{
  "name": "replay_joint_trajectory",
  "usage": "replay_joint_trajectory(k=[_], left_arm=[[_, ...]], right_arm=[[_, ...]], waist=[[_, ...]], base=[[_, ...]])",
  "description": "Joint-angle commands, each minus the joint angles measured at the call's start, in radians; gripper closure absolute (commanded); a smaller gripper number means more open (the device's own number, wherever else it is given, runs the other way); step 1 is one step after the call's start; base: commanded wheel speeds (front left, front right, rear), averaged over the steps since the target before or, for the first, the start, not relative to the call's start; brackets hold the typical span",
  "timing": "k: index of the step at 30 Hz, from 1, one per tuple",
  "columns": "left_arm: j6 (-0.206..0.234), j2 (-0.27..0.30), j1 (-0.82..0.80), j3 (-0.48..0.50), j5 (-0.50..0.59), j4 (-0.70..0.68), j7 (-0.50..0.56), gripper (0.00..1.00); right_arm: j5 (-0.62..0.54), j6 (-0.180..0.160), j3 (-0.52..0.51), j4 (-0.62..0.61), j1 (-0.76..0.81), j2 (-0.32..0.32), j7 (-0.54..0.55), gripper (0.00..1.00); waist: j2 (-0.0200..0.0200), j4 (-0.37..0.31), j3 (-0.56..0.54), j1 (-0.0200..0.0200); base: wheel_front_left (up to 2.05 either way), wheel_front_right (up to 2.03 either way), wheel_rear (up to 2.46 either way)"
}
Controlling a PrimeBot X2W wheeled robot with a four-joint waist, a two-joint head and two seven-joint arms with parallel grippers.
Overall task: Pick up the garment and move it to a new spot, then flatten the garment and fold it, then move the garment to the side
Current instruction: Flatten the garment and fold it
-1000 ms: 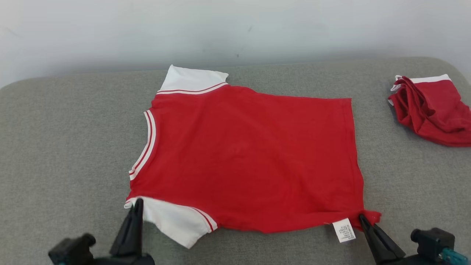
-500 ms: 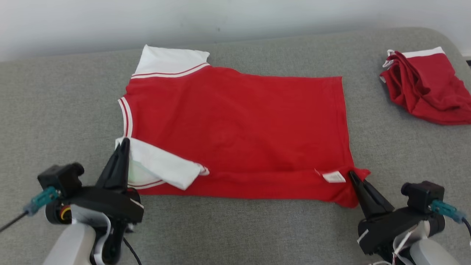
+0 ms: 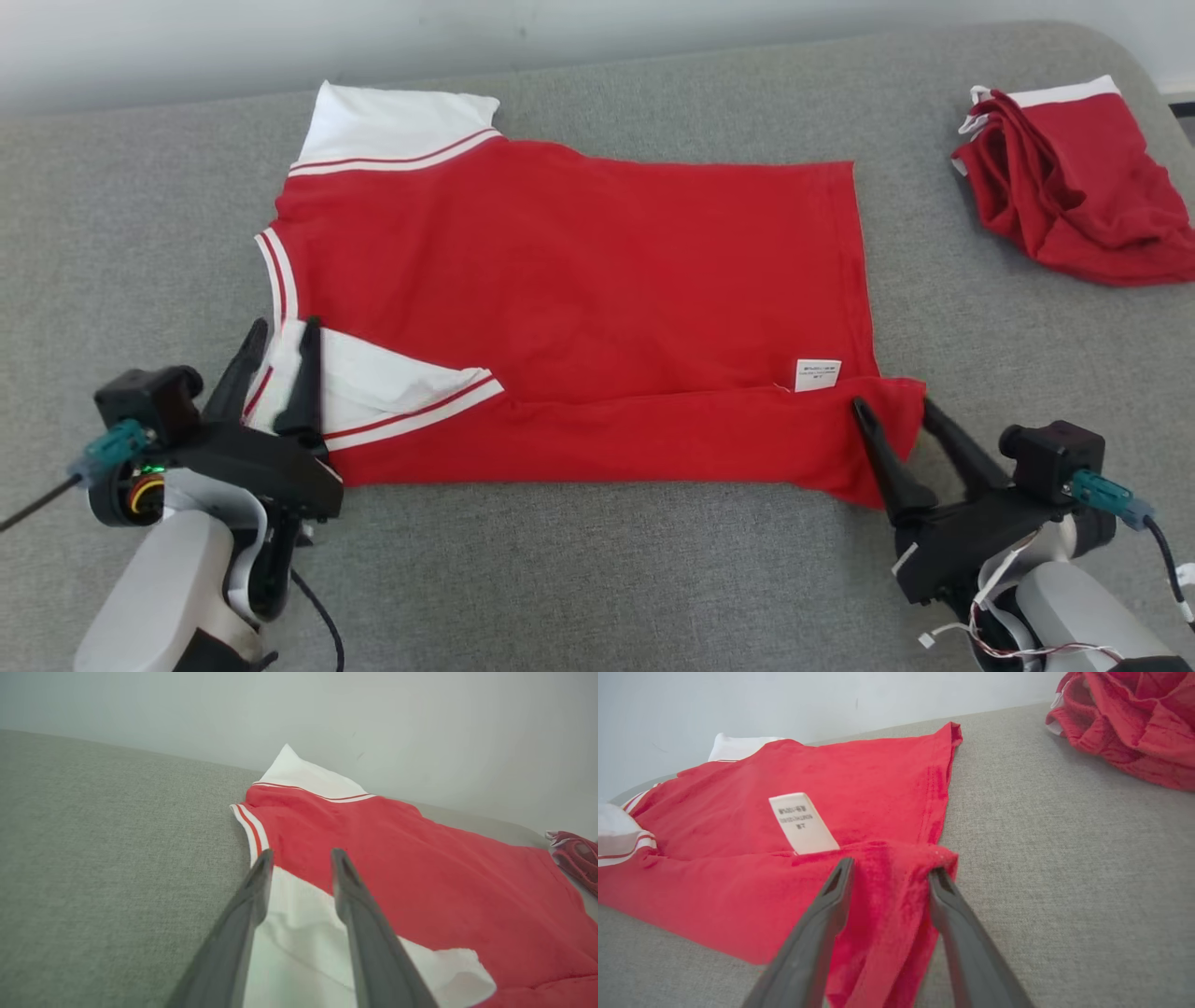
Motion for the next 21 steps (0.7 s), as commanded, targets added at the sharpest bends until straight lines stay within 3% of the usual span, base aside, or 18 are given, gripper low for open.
replay_joint_trajectory(k=[1, 8, 21], left_arm=[[0.000, 0.005, -0.003, -0.002, 0.016, 0.002, -0.007, 0.00], [-0.008, 0.009, 0.076, 0.015, 0.032, -0.015, -0.028, 0.00], [0.006, -0.008, 0.215, 0.007, 0.058, -0.061, -0.026, 0.00]], right_arm=[[-0.007, -0.003, -0.003, 0.004, 0.008, -0.008, -0.007, 0.00], [-0.020, -0.003, -0.047, -0.005, 0.099, -0.018, -0.030, 0.00], [-0.047, -0.003, -0.116, 0.001, 0.171, 0.035, -0.009, 0.00]], waist=[[-0.0002, 0.008, -0.016, -0.0002], [-0.0002, 0.032, -0.063, -0.0002], [-0.0002, 0.057, -0.059, -0.0002]], base=[[0.00, 0.00, 0.00], [0.00, 0.00, 0.00], [0.00, 0.00, 0.00]])
